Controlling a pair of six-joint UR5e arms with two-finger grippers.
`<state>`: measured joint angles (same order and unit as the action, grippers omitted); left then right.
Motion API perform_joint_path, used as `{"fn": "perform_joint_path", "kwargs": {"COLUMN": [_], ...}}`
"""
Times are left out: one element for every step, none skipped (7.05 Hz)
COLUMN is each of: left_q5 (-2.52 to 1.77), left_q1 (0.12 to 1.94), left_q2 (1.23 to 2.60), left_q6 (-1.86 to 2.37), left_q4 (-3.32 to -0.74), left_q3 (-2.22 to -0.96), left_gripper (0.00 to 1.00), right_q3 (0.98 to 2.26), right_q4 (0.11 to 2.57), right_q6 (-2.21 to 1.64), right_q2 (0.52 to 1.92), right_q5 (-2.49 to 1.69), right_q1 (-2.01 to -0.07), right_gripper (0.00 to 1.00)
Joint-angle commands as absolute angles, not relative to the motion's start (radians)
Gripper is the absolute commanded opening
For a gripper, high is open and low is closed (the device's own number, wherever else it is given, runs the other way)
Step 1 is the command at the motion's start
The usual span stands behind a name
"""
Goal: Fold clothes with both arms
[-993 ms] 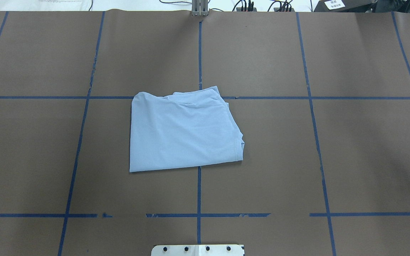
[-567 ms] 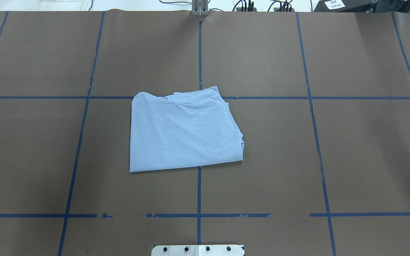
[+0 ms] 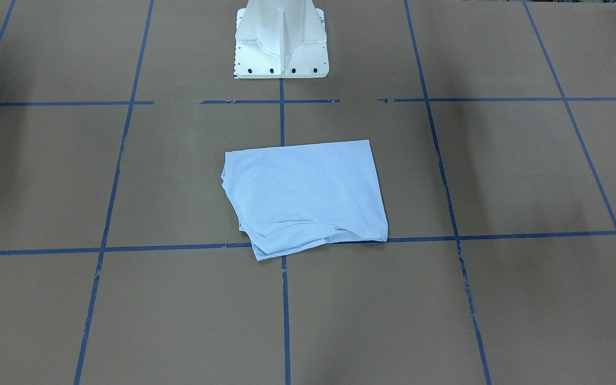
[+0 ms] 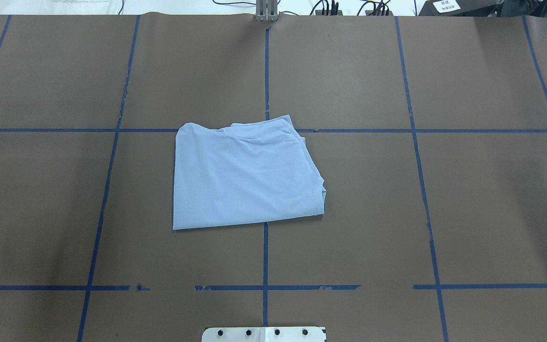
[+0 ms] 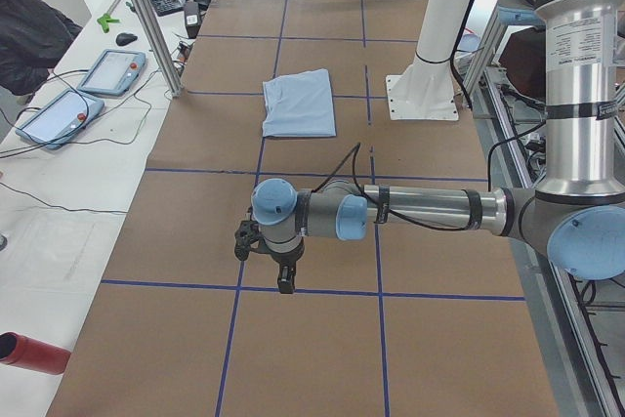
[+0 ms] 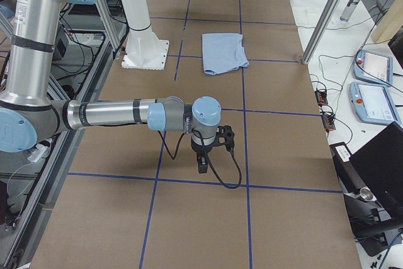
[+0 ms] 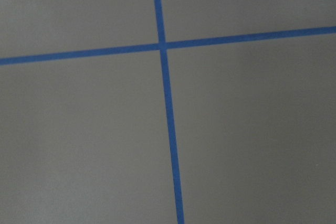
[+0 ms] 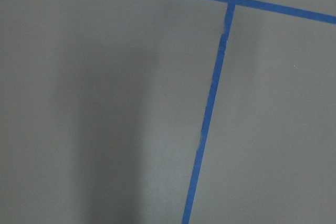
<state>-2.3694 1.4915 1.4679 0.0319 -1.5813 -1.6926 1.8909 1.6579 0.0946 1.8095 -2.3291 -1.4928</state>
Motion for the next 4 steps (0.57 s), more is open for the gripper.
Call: {"fn": "perform_joint_path", "kwargs": {"left_q5": [-2.368,-2.367,-2.367,-2.368], "left_q1": [1.491,1.49,1.486,1.489], "left_q2": [1.471,1.471,1.463,1.457], "left_q6": [0.028,0.038,0.037,0.035], "left_q4": [-1.618,-1.675,-1.681,-1.684], "left_q3": [-1.698,-1.686,-1.698,-1.7], "left_gripper": [1.0,1.0,1.0,1.0], "right_q3": [1.896,1.899,1.898,1.899], "right_q4": [1.655,1.654,1.654,1.654], "right_q6": [0.098,0.098,0.097,0.092], "right_q2": [1.853,1.858,1.858,1.852], "right_q5": [-2.324,-2.325,-2.329,-2.329], "right_q1": [-1.499,-1.499,-1.499,-1.499], "right_gripper": [1.0,1.0,1.0,1.0]}}
